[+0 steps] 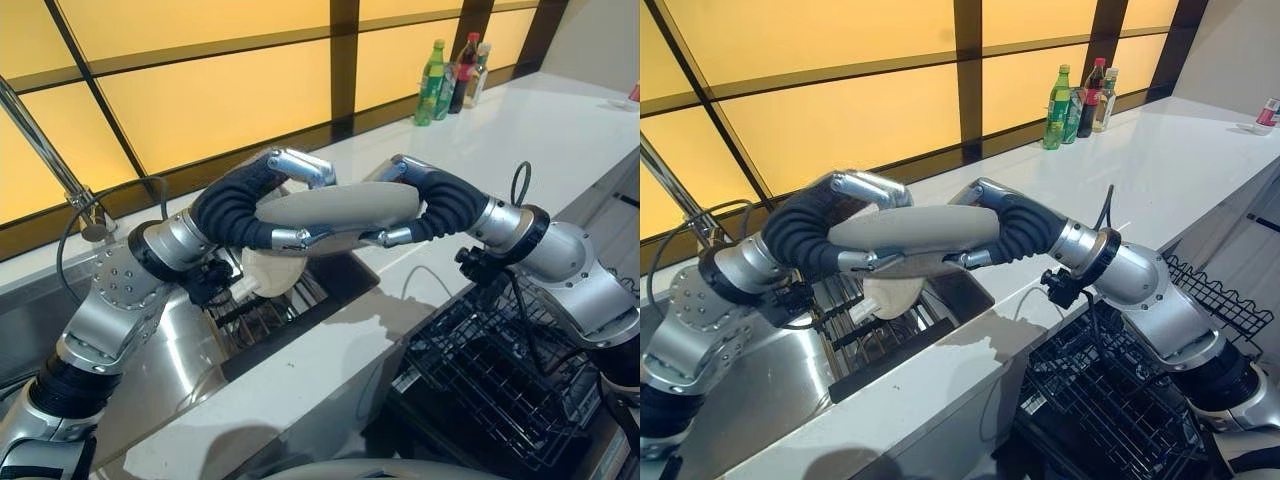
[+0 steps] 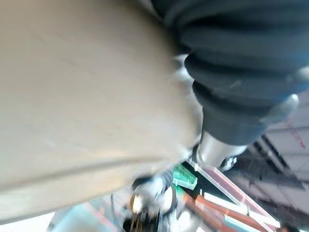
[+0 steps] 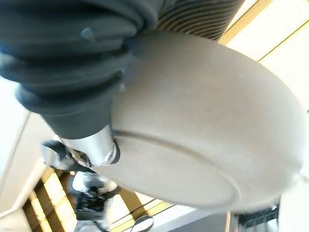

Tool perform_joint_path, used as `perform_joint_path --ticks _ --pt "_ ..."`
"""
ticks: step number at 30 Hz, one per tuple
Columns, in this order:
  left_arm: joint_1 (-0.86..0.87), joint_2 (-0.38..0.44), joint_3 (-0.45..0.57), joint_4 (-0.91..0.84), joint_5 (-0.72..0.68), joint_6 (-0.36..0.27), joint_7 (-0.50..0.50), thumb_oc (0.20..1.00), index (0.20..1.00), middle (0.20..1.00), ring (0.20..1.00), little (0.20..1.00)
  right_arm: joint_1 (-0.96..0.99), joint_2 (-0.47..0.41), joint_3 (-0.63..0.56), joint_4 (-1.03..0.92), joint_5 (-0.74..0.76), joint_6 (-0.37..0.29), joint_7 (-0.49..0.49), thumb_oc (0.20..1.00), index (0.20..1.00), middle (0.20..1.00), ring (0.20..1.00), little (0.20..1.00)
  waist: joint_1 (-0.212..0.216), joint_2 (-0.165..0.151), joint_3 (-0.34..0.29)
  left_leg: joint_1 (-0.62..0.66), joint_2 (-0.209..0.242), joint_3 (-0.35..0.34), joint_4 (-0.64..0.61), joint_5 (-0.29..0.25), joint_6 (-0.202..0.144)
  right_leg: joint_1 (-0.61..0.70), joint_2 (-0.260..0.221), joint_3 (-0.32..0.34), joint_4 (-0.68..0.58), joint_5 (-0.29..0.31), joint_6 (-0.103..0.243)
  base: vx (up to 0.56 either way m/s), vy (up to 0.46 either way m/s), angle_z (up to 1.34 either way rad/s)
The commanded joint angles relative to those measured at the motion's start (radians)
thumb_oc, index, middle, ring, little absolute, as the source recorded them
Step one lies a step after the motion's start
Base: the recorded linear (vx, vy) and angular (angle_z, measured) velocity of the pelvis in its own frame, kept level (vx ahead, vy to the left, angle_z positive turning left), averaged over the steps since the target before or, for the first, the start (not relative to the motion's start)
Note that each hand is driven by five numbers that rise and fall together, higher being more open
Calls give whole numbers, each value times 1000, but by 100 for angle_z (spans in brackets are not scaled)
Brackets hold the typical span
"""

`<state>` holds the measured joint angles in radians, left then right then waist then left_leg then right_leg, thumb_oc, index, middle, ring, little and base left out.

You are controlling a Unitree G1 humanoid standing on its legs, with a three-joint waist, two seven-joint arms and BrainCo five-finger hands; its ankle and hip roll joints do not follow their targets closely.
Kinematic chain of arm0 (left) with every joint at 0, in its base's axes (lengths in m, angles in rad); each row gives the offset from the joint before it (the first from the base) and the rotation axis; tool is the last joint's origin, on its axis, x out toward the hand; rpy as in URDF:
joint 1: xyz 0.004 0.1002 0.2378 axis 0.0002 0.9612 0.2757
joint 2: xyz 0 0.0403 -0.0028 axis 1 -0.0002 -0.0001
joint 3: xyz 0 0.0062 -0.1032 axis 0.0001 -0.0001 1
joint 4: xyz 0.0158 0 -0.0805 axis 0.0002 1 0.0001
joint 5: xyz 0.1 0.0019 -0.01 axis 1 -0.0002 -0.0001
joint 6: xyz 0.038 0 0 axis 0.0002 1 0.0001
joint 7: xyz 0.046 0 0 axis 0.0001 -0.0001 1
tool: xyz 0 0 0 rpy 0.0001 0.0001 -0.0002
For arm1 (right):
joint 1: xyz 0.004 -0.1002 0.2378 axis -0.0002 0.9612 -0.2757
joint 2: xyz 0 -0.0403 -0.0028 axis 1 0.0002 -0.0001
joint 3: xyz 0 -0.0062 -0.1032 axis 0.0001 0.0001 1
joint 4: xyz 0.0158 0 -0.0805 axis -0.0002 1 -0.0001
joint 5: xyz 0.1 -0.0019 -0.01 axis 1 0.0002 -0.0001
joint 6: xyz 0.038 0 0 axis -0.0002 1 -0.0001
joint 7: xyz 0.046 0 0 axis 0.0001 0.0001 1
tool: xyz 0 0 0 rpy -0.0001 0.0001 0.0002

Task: Pick up plates and place into dishwasher.

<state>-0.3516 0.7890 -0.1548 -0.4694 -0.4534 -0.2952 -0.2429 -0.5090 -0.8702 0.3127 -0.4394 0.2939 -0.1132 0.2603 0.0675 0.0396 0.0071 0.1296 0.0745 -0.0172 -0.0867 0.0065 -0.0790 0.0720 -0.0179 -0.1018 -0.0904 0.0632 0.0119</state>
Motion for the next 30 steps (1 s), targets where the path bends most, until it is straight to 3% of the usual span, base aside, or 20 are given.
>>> perform_joint_path --ticks 1,5,12,22,30 --pt "-12 3 96 88 46 -54 215 1000 1000 1000 1000 1000 10 41 -92 51 -45 -78 -107 200 200 200 200 200 5 -57 -68 -47 -69 -56 12 -44 39 43 -64 30 39 -107 89 0 0 0" --pt "90 -32 223 156 78 -96 356 1000 1000 1000 1000 1000 113 64 -217 80 -117 -98 -138 200 200 200 200 200 -6 -55 -65 -48 -65 -44 18 -47 41 38 -64 43 40 -105 88 6 -7 -1" --pt "184 -61 338 168 83 -107 417 1000 1000 1000 1000 1000 229 58 -340 87 -163 -59 -174 200 200 200 200 200 -32 -55 -58 -47 -58 -15 25 -54 40 30 -68 64 37 -101 88 15 -24 -7" --pt "271 -95 419 198 89 -96 366 1000 1000 1000 1000 1000 433 81 -515 161 -250 -38 -291 200 200 200 200 200 -82 -49 -45 -25 -54 25 20 -67 44 20 -67 108 40 -94 94 44 -39 -12" --pt "331 -99 514 261 78 -38 353 1000 1000 1000 1000 1000 592 140 -646 298 -356 20 -402 200 200 200 200 200 -137 -44 -8 -17 -53 67 26 -79 52 -2 -73 151 44 -77 106 46 -72 -10"
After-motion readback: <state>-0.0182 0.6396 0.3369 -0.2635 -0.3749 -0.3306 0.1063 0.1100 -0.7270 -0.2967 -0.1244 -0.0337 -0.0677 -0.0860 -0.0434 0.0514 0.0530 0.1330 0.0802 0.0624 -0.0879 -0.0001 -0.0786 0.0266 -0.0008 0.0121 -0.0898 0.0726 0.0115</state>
